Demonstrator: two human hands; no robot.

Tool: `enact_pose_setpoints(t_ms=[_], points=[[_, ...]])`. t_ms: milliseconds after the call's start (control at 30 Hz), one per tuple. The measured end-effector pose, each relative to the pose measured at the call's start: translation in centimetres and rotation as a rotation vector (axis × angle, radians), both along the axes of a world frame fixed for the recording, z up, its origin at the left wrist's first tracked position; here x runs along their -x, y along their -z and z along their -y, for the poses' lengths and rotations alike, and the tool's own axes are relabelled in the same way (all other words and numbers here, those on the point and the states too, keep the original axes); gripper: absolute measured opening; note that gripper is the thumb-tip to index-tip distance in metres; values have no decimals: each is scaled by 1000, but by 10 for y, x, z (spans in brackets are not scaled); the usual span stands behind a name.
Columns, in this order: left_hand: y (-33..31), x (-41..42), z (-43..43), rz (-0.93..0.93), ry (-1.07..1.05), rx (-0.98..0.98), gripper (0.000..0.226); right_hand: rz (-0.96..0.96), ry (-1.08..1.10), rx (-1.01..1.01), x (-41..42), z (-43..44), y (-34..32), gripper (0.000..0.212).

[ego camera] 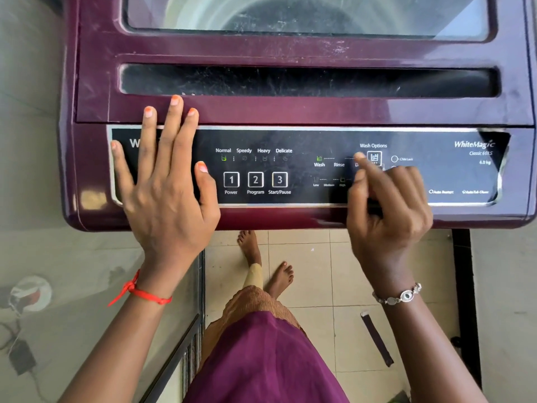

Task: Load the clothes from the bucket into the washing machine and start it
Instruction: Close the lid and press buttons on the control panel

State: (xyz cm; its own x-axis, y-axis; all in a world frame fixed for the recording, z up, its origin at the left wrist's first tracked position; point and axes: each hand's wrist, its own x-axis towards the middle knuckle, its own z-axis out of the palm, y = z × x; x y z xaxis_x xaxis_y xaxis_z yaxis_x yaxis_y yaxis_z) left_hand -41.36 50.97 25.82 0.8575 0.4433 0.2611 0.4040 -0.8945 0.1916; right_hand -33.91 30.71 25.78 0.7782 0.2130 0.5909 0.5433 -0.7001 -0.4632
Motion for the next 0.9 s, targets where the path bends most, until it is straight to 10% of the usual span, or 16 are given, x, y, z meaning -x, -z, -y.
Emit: enact_pose_setpoints(t_ms=[900], points=[[2,2,-2,20,-17,-26,53,163,-111,280,18,-46,6,27]])
